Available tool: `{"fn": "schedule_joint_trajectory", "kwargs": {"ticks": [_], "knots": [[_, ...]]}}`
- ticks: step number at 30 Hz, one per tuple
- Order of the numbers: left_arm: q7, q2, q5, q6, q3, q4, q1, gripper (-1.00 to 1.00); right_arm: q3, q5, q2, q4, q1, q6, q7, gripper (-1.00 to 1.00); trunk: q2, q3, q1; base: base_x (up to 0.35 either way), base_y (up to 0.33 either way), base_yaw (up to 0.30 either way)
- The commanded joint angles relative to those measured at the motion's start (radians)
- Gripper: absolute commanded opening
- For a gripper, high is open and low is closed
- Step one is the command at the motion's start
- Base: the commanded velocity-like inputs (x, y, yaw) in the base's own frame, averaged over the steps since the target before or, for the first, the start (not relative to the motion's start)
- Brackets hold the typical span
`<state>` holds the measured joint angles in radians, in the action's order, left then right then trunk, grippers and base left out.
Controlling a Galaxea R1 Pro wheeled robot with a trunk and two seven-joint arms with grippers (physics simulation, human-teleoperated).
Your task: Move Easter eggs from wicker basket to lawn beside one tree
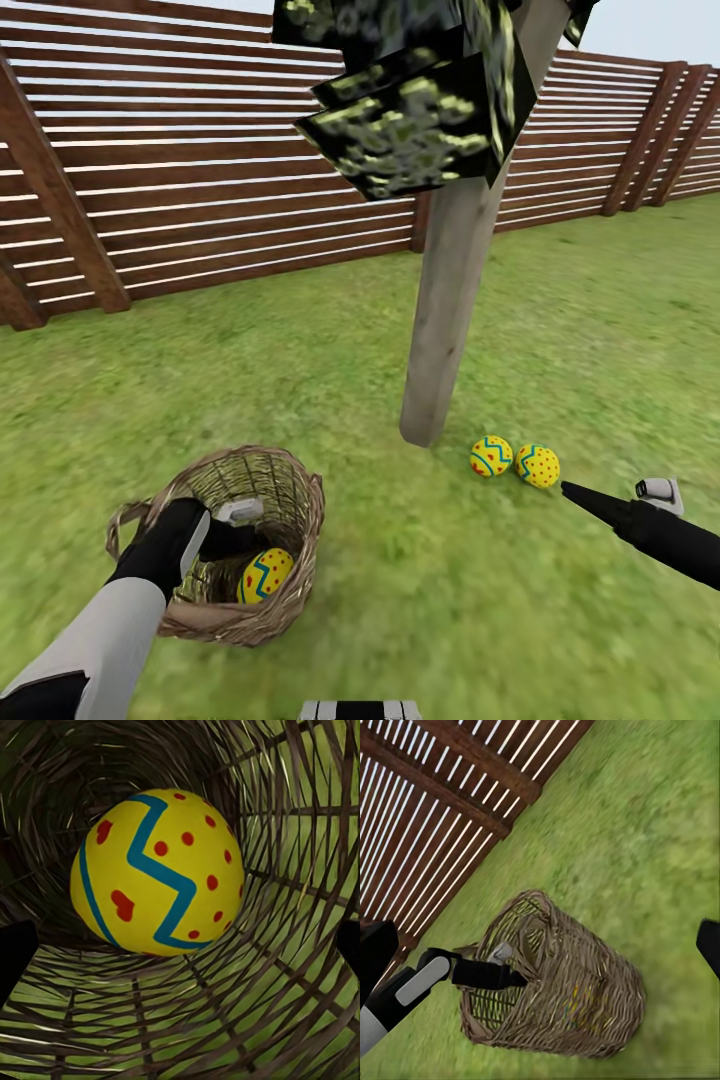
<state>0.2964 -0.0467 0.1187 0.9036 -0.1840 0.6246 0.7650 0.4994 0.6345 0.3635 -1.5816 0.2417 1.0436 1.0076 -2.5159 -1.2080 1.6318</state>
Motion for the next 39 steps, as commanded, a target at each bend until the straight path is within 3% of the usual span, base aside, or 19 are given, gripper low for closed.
{"fn": "schedule_joint_trajectory", "kwargs": {"ticks": [1,25,39], "knots": [[0.009,0.001,0.011,0.001,-0.004,0.001,0.0,1.0,0.001,-0.003,0.0,0.0,0.001,0.004,0.005,1.0,-0.001,-0.005,0.0,0.0,0.0,0.0],[0.014,-0.004,0.012,-0.069,-0.006,0.001,0.0,1.0,0.001,-0.003,0.0,0.0,0.001,0.004,0.015,1.0,-0.006,-0.098,0.011,0.0,0.0,0.0],[0.018,-0.003,0.01,-0.084,-0.008,0.0,0.0,1.0,0.002,-0.003,0.0,0.0,0.001,0.004,0.023,1.0,-0.006,-0.101,0.011,0.0,0.0,0.0]]}}
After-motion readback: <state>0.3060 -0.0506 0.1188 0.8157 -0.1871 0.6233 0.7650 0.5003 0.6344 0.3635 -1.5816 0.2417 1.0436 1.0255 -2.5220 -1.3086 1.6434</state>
